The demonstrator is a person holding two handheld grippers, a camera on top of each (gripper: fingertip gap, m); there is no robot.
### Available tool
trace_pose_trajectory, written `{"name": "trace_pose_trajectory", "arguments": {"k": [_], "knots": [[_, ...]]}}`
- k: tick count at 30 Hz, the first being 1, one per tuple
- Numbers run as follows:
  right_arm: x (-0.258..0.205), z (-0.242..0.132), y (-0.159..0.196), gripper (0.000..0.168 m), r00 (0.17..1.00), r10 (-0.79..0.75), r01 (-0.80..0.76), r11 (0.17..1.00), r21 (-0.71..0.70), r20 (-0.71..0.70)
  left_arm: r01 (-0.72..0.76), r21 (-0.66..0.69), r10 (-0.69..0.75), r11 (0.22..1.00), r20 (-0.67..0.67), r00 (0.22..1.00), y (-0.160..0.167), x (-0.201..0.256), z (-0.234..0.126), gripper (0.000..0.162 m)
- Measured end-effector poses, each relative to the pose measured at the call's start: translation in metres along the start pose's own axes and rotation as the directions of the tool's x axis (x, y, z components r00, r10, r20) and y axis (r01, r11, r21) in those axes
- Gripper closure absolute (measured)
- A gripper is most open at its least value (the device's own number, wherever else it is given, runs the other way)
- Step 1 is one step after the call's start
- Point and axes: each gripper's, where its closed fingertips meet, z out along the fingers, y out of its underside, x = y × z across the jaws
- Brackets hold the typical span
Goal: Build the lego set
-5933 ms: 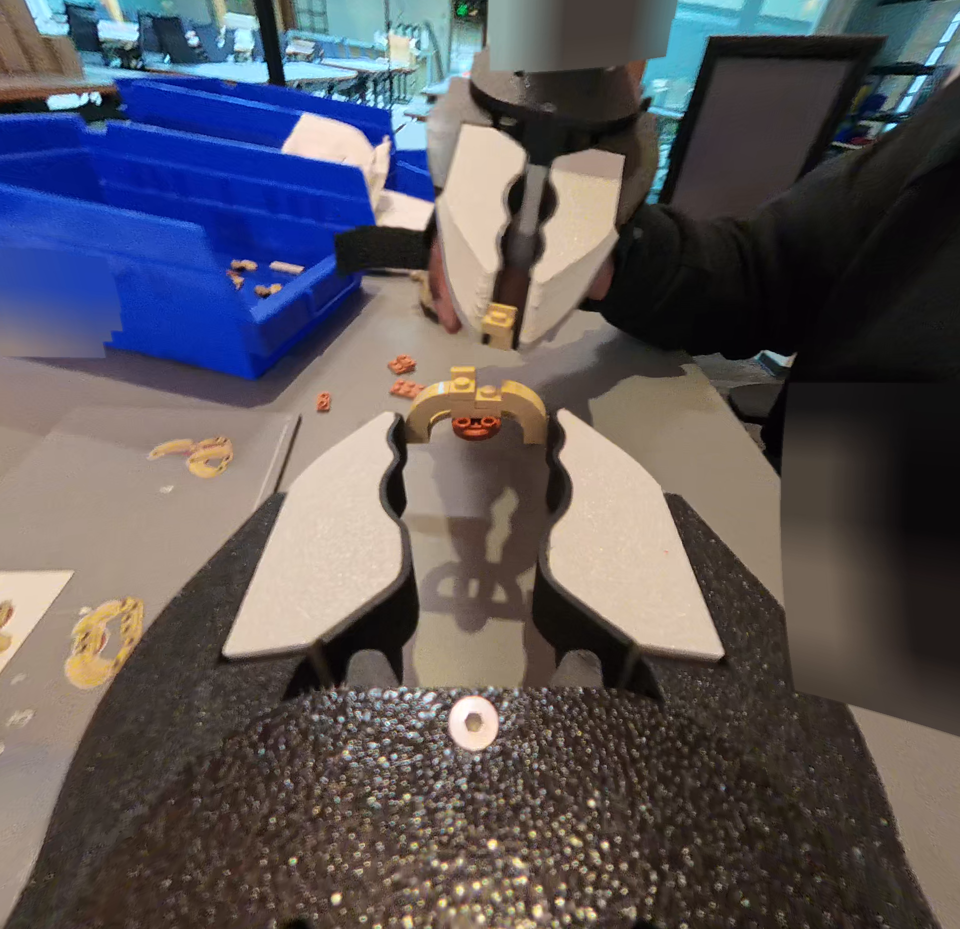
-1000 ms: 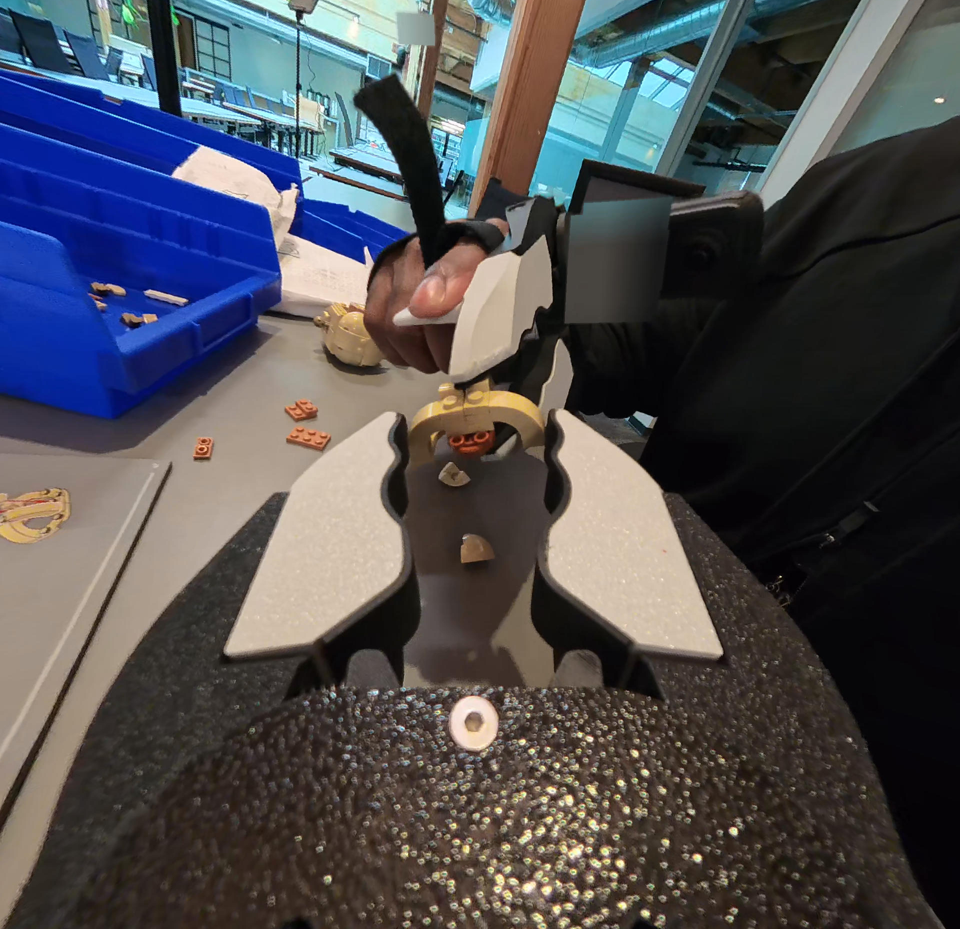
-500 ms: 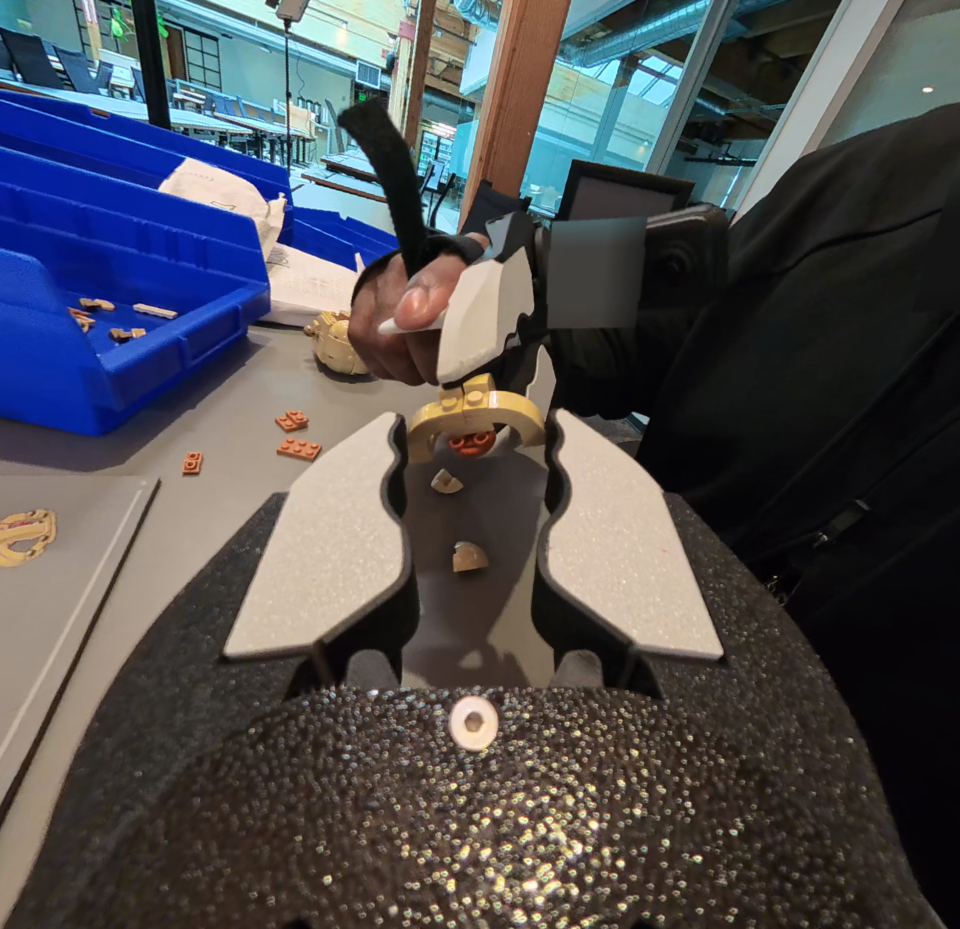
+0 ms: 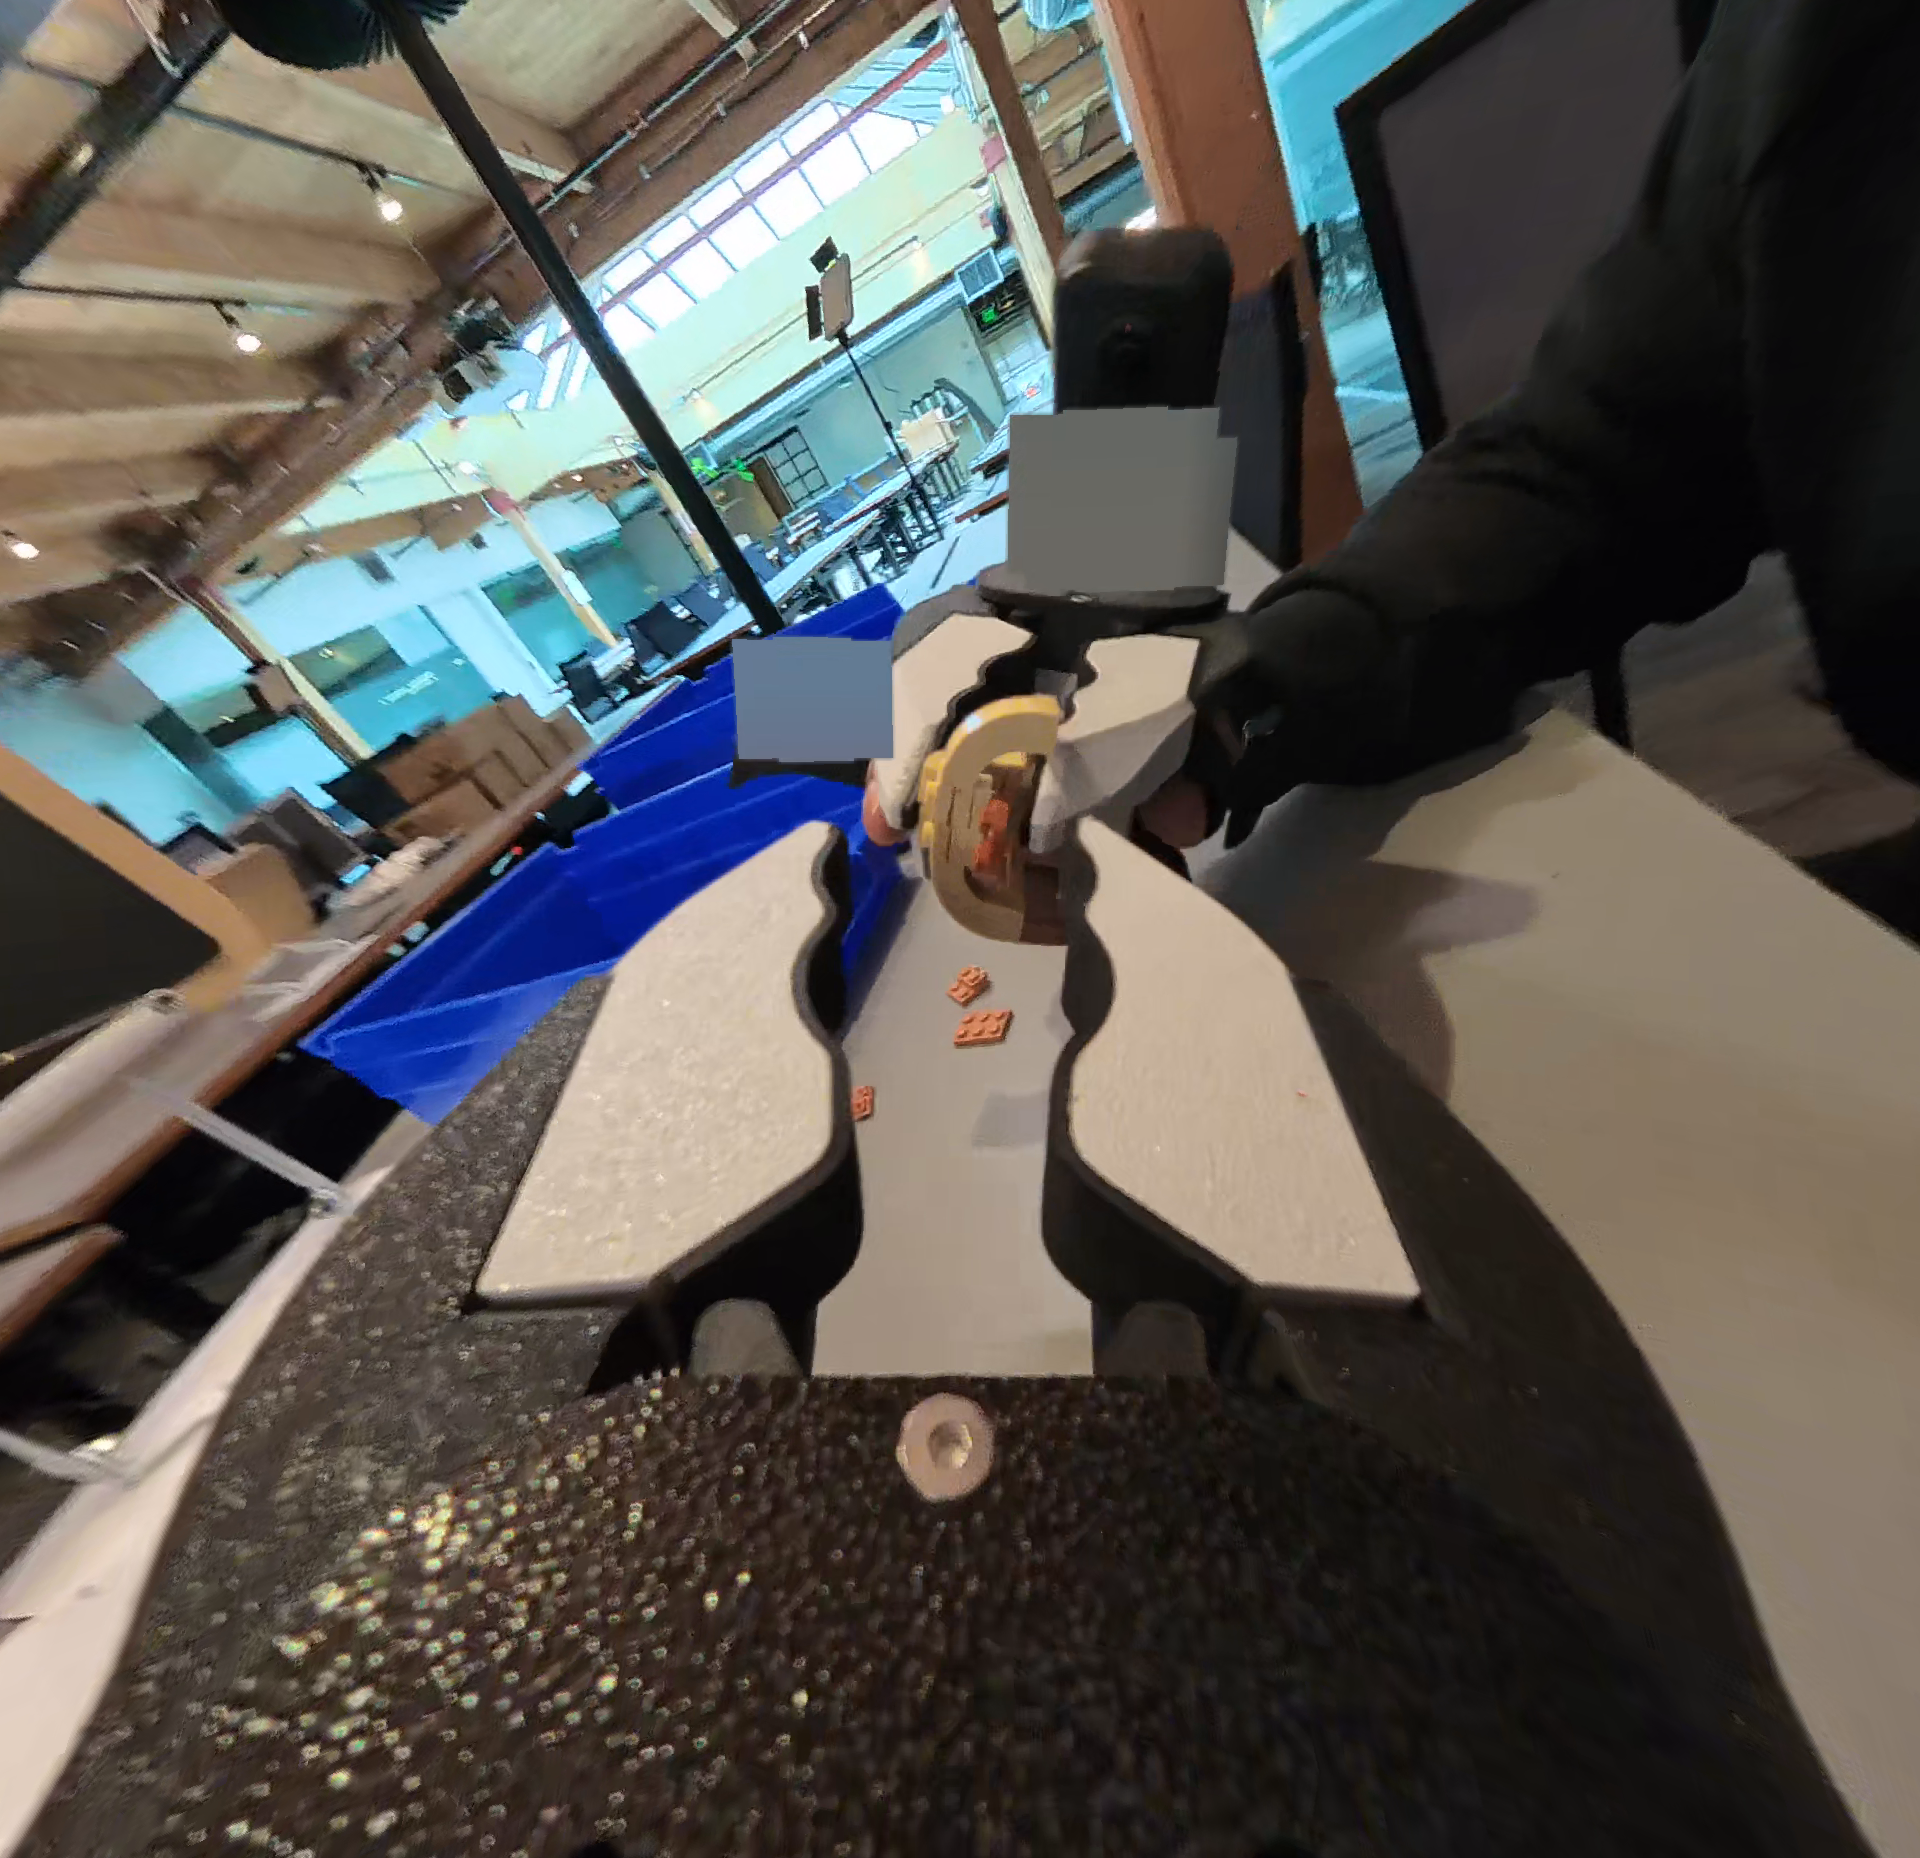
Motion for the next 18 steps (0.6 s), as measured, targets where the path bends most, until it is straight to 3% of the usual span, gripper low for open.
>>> {"name": "trace_pose_trajectory", "arguments": {"k": [5, 18], "knots": [[-0.0027, 0.0010, -0.0027, 0.147, 1.000, 0.025, -0.025, 0.999, 0.026, 0.009, -0.122, -0.018, 0.122, 0.992, 0.022, 0.992, -0.0001, 0.0059, 0.0036, 0.137], [-0.0095, 0.0007, -0.0036, 0.147, 0.998, 0.037, -0.039, 0.999, 0.036, 0.056, -0.188, -0.032, 0.188, 0.982, -0.004, 0.982, -0.0009, 0.0113, 0.0027, 0.134]]}}
